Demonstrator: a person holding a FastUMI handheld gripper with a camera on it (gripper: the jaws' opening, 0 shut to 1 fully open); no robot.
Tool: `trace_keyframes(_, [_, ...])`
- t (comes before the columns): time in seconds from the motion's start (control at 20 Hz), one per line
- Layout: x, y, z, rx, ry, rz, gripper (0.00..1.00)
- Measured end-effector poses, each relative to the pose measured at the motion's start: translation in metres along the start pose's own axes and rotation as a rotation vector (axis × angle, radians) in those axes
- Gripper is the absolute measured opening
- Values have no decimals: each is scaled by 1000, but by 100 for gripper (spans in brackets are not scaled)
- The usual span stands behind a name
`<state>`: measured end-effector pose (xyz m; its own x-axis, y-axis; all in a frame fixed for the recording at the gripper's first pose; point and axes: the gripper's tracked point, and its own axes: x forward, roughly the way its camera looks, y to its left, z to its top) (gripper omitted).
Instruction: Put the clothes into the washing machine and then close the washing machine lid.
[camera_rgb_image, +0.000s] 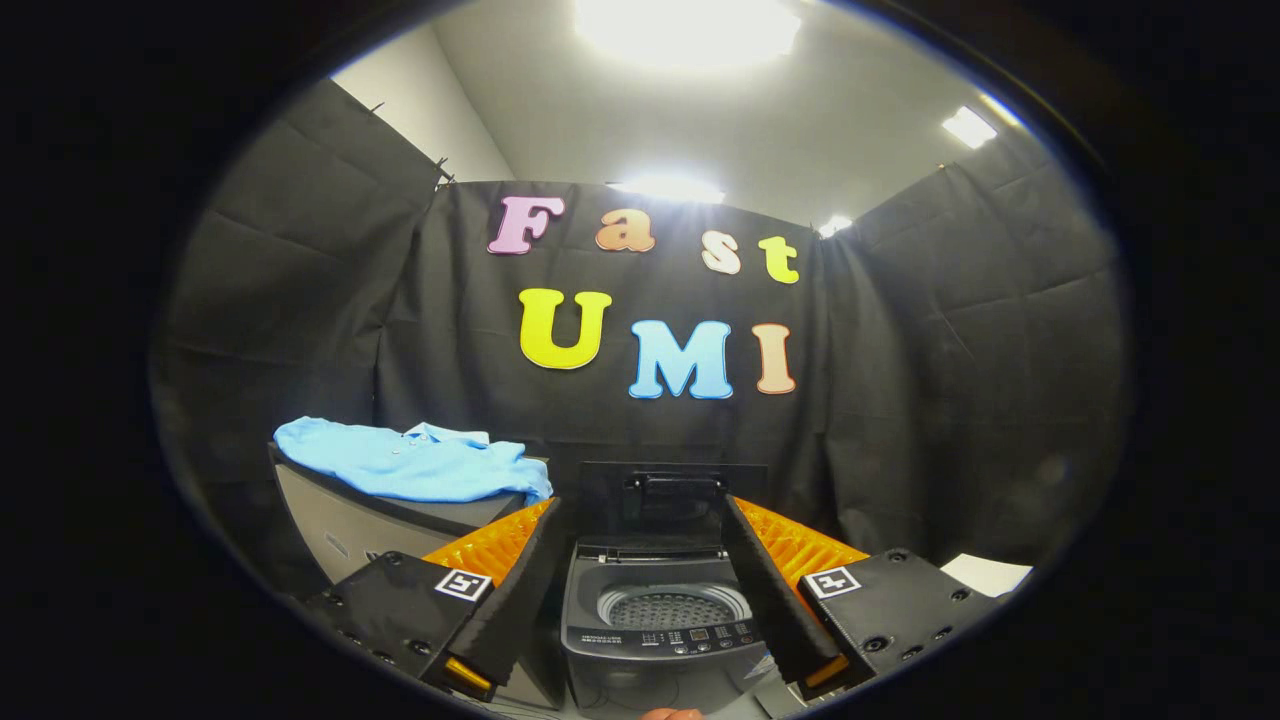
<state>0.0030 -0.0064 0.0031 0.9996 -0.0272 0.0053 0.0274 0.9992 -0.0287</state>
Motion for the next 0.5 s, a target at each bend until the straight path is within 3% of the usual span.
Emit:
trace_keyframes(0.2, [14,10,17,19,-6,16,98])
trace_keyframes(0.5, [53,57,51,50,120,158,98])
